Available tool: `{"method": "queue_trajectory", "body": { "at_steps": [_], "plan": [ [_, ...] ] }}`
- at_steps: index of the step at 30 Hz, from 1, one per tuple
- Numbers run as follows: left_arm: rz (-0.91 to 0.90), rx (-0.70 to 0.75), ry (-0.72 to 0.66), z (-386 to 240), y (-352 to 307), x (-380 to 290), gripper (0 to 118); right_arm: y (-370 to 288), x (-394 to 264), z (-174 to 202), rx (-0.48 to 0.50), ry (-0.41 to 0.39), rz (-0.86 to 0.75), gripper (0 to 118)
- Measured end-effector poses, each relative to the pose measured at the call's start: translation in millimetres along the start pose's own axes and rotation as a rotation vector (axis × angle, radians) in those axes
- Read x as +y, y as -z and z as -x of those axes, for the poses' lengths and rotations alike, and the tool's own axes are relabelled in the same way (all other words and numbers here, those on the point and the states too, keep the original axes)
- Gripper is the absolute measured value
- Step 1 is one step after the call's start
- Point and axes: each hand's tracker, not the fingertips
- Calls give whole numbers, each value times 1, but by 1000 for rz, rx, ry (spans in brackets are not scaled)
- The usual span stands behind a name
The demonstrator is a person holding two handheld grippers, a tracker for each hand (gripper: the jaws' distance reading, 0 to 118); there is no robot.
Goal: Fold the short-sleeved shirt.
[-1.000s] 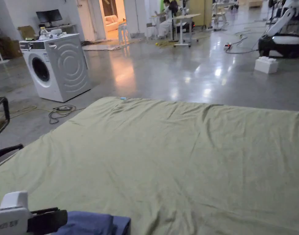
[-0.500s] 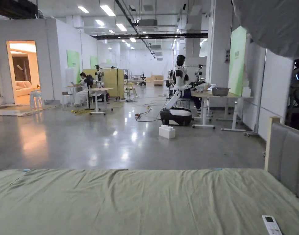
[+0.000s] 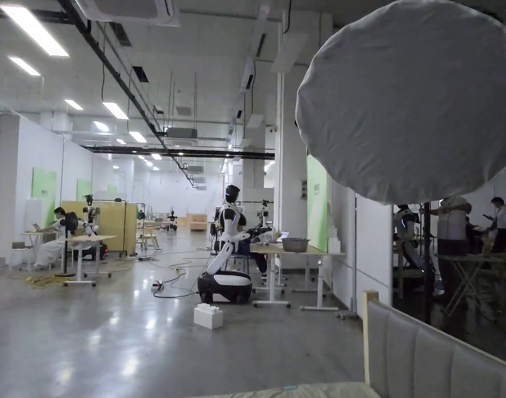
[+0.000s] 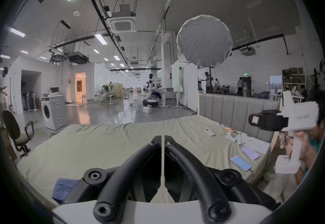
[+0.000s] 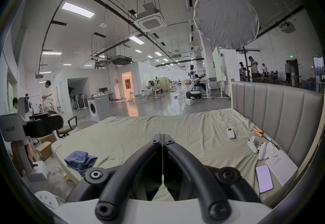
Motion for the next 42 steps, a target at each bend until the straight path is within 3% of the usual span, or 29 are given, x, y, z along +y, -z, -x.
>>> {"method": "queue_trajectory", "body": {
  "at_steps": [5, 13, 17, 19, 21, 24, 26, 27, 28, 35, 42],
  "plan": [
    [30, 80, 80, -4, -7, -5, 2, -6, 3, 9, 6, -22, -7, 1],
    [-15, 143, 55, 8, -8, 4, 3, 0, 3, 13, -15, -16, -4, 3],
    [-24, 143, 21, 15, -6, 8, 19, 5, 5, 14, 10, 18, 5, 23],
    [-25, 151, -2, 18, -5, 10, 50, 7, 8, 18, 3, 4, -4, 60],
    [-43, 160, -25, 20, -5, 14, 77, 7, 10, 22, 3, -17, -10, 84],
    [-55, 151, -31, 24, -9, 16, 80, 10, 13, 27, 16, -46, -4, 107],
    [-60, 146, -44, 25, -8, 18, 91, 13, 13, 30, 9, -56, 10, 116],
    [-59, 150, -46, 24, -8, 18, 109, 14, 13, 30, 2, -59, 13, 118],
    [-54, 156, -47, 24, -7, 20, 118, 14, 13, 31, -3, -66, 13, 118],
    [-71, 168, -43, 28, -6, 27, 118, 13, 15, 36, -8, -121, -34, 118],
    [-73, 169, -30, 23, -10, 26, 118, 13, 23, 37, 10, -90, -61, 118]
  ]
}}
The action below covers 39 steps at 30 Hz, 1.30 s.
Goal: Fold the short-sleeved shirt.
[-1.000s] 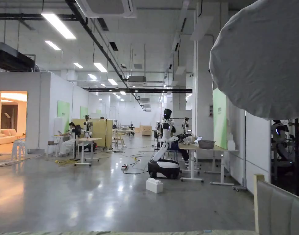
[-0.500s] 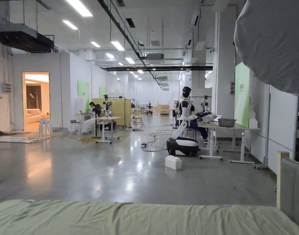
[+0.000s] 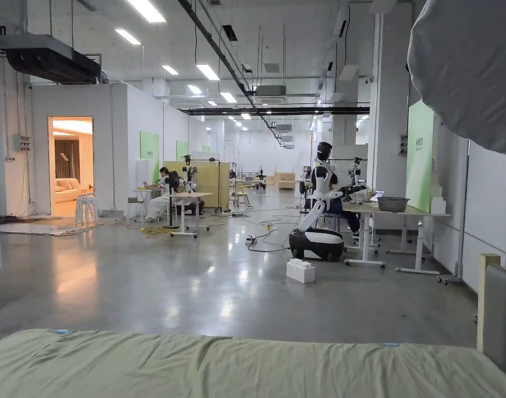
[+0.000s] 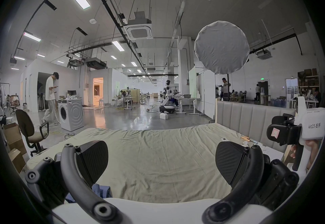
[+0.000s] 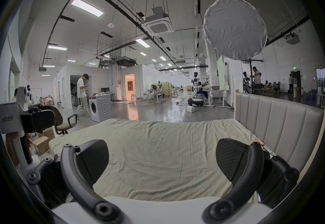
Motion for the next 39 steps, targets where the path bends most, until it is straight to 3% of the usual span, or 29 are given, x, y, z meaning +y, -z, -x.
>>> {"method": "queue_trajectory", "body": {
  "at_steps": [18, 28, 31, 33, 36, 39],
  "plan": [
    [14, 1, -5, -1, -6, -4, 118, 0, -1, 3, -13, 8, -12, 118],
    [22, 14, 3, 1, -6, -2, 118, 5, -5, 1, -13, 63, 13, 118],
    [19, 11, -1, 1, -5, -2, 118, 7, -5, -2, -11, 111, -17, 118],
    [20, 9, -6, 0, -5, -2, 118, 9, -7, -6, -52, 226, 25, 118],
    [25, 6, -17, 1, -4, -2, 118, 12, 1, -7, -132, 257, 68, 118],
    [28, 6, -27, 2, -3, -1, 118, 14, 10, -7, -140, 262, 149, 118]
  ]
}}
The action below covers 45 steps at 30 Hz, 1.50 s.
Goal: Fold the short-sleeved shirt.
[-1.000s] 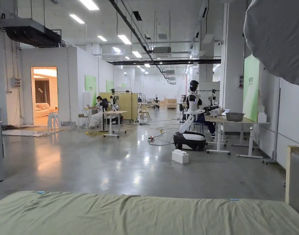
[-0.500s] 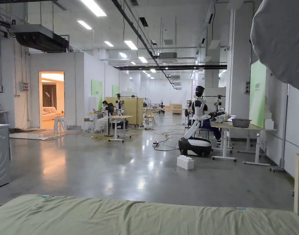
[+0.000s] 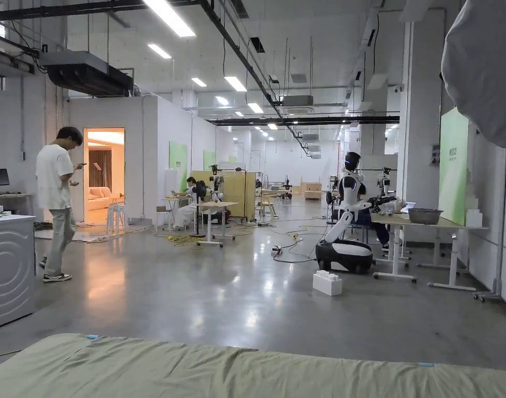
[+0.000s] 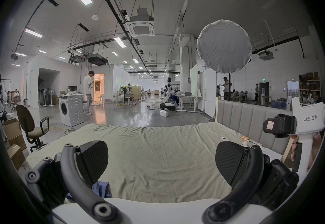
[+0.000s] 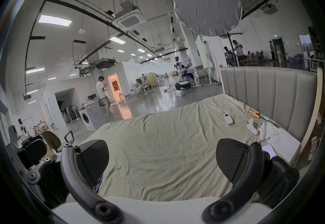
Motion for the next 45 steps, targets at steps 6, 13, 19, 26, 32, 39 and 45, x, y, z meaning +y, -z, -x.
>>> {"method": "queue_trajectory", "body": {
  "at_steps": [6, 13, 19, 26, 32, 39, 45],
  "plan": [
    [-8, 14, 0, -1, -3, 6, 118, -5, 8, 4, -33, 95, 26, 118],
    [-25, -3, -23, -1, -6, 11, 118, -6, 8, 14, -78, 12, 9, 118],
    [-21, -3, -24, -3, -5, 11, 118, -8, 6, 19, -79, -26, 10, 118],
    [-29, 12, -40, 0, -5, 9, 118, -9, 7, 19, -118, -55, -1, 118],
    [-21, 15, -58, 2, -4, 8, 118, -8, 6, 16, -115, -15, 6, 118],
    [-24, 7, -45, -1, -2, 7, 118, -11, -3, 28, 11, -107, 15, 118],
    [-40, 27, -18, -8, -1, 3, 118, -11, -9, 30, 185, -203, -73, 118]
  ]
}}
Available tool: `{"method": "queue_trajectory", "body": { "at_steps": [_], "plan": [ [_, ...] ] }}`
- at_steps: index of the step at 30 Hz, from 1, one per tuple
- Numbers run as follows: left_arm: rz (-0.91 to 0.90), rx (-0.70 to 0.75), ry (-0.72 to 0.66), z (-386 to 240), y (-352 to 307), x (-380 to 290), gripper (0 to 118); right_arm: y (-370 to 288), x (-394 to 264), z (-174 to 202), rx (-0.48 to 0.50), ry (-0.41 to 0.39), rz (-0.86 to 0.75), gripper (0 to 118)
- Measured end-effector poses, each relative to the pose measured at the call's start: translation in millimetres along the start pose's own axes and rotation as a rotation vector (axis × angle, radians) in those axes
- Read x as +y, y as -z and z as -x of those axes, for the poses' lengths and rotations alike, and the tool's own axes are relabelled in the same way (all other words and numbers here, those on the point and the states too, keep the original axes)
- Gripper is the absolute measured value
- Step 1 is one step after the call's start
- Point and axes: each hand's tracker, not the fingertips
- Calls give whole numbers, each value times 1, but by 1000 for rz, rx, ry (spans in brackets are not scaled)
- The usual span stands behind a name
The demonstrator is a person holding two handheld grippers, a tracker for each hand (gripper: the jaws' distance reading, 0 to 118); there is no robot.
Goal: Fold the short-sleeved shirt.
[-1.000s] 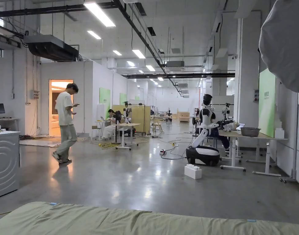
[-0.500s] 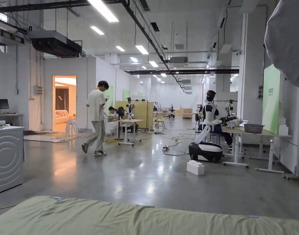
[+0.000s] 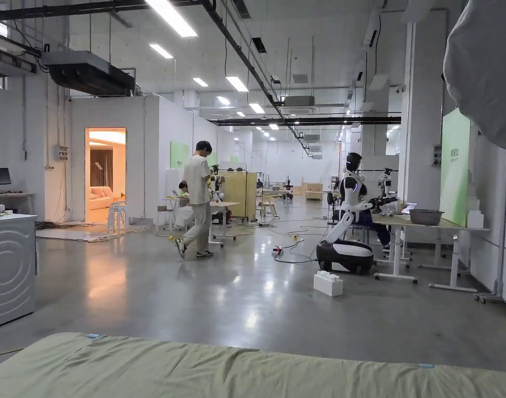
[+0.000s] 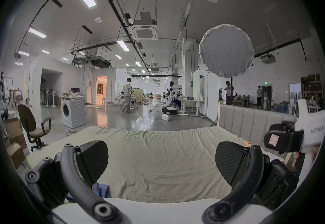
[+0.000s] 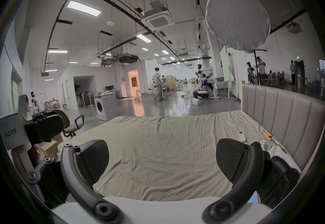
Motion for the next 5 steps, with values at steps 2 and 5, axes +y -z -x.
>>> {"method": "queue_trajectory", "body": {
  "at_steps": [2, 5],
  "plan": [
    [1, -1, 47, -4, -1, 0, 118, -4, 3, 4, -31, 8, -39, 118],
    [-3, -18, 41, -4, -2, 2, 118, -6, 5, 4, 1, 6, -65, 118]
  ]
}}
